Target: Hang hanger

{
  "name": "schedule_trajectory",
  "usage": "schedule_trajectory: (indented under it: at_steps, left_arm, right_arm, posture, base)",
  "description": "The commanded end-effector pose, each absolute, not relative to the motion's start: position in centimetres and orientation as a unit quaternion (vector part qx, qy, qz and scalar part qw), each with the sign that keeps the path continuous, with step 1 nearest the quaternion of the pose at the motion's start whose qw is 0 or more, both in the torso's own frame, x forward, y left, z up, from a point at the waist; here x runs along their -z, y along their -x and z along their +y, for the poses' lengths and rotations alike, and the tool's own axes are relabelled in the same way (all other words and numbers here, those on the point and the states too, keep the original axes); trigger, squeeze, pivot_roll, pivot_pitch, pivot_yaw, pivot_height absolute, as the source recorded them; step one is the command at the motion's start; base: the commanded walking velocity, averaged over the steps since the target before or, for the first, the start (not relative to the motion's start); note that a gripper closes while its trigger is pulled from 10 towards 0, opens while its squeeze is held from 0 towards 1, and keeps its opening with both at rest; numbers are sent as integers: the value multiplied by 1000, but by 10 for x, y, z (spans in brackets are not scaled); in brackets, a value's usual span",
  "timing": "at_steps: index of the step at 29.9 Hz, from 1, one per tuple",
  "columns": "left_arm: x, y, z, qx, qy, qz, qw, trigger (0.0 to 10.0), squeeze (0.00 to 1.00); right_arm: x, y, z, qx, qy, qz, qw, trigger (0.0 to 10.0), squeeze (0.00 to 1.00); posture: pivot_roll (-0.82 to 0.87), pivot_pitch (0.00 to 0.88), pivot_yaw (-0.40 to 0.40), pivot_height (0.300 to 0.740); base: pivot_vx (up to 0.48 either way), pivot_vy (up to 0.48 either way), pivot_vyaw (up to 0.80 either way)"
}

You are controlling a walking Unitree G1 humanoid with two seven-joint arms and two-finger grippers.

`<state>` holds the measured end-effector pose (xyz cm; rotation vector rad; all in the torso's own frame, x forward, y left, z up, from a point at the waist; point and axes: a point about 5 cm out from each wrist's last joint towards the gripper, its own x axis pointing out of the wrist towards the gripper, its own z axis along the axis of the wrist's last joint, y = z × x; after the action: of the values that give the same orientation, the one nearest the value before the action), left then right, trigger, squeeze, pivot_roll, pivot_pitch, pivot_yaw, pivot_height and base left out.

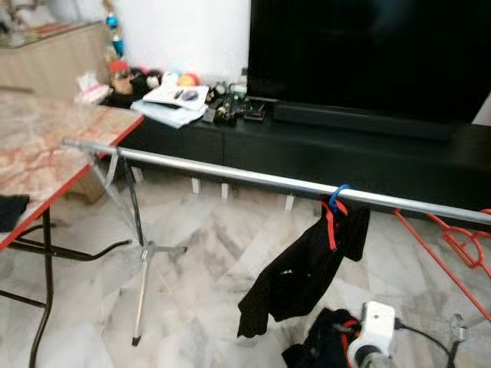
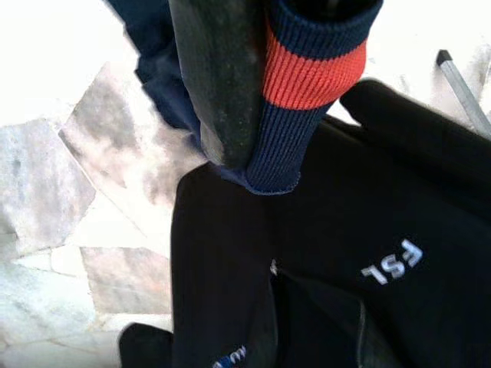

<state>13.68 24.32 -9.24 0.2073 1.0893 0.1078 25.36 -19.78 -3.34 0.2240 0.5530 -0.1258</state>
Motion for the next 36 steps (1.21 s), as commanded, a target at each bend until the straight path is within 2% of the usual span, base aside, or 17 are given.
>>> schedule_trajectory:
  at_steps: [1, 19, 32, 36]
  left_arm:
    - [95, -130, 242, -46, -105, 523, 845, 10000, 0]
    - [89, -127, 264, -51, -115, 522, 843, 10000, 0]
    - [95, -119, 251, -51, -112, 523, 843, 10000, 0]
    - [94, -122, 252, -51, -119, 514, 848, 10000, 0]
  right_arm:
    - [31, -254, -206, 73, -107, 265, 956, 10000, 0]
    - [29, -257, -205, 67, -103, 262, 957, 10000, 0]
    - [12, -278, -200, 50, -102, 229, 967, 10000, 0]
    - [6, -284, -199, 45, -97, 219, 970, 10000, 0]
  posture:
    - [119, 0, -18, 740]
    - [118, 0, -11, 740]
    - [130, 0, -19, 740]
    - [129, 0, -21, 740]
  base:
    - [-319, 0, 0]
    - [-336, 0, 0]
    - [-342, 0, 0]
    - [0, 0, 0]
